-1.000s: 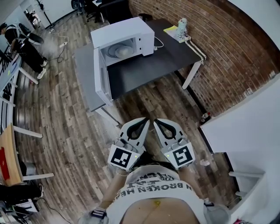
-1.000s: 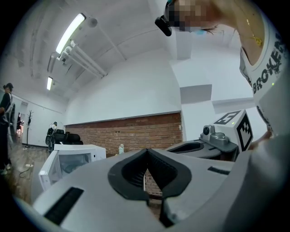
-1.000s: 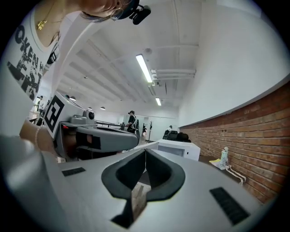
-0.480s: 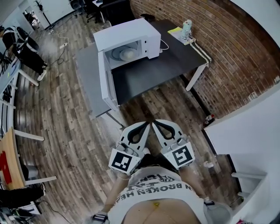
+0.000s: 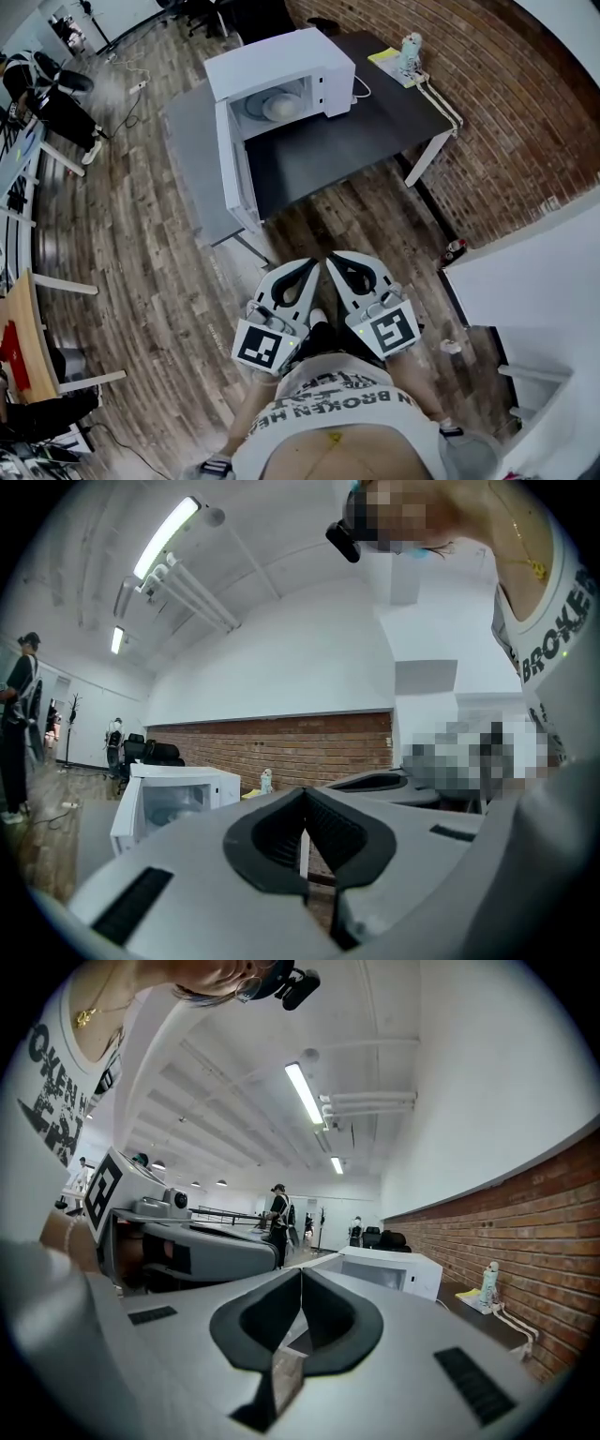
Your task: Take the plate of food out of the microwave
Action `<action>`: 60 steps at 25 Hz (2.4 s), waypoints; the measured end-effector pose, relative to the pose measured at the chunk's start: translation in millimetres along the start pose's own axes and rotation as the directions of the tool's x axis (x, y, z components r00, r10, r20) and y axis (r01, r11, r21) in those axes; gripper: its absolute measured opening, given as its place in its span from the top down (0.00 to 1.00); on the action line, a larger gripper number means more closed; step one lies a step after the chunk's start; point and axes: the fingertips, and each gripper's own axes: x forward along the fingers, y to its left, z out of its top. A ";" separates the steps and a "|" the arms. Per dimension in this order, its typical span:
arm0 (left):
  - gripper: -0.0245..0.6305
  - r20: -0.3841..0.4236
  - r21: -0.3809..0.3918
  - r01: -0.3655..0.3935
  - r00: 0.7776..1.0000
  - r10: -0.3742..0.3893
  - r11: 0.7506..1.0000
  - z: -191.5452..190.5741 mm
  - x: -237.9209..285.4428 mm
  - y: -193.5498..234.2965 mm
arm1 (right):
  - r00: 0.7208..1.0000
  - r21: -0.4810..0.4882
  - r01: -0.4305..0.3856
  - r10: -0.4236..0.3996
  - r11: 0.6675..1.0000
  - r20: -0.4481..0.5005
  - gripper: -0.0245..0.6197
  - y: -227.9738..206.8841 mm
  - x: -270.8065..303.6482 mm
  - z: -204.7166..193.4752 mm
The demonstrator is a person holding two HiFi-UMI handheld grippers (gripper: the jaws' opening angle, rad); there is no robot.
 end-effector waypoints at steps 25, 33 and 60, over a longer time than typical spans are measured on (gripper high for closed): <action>0.95 -0.032 0.044 -0.120 0.992 0.121 0.992 12.3 184.6 107.3 | 0.991 -0.013 -0.135 0.135 0.991 0.020 0.95 -178.0 121.7 -5.0; 0.95 -0.048 0.039 -0.182 0.982 0.184 0.983 8.8 231.0 123.9 | 0.981 0.008 -0.193 0.192 0.981 0.028 0.95 -223.2 139.4 -13.6; 0.95 -0.074 0.060 -0.271 0.959 0.275 0.961 -3.0 311.9 178.6 | 0.971 0.064 -0.238 0.236 0.969 0.043 0.95 -307.9 196.0 -33.8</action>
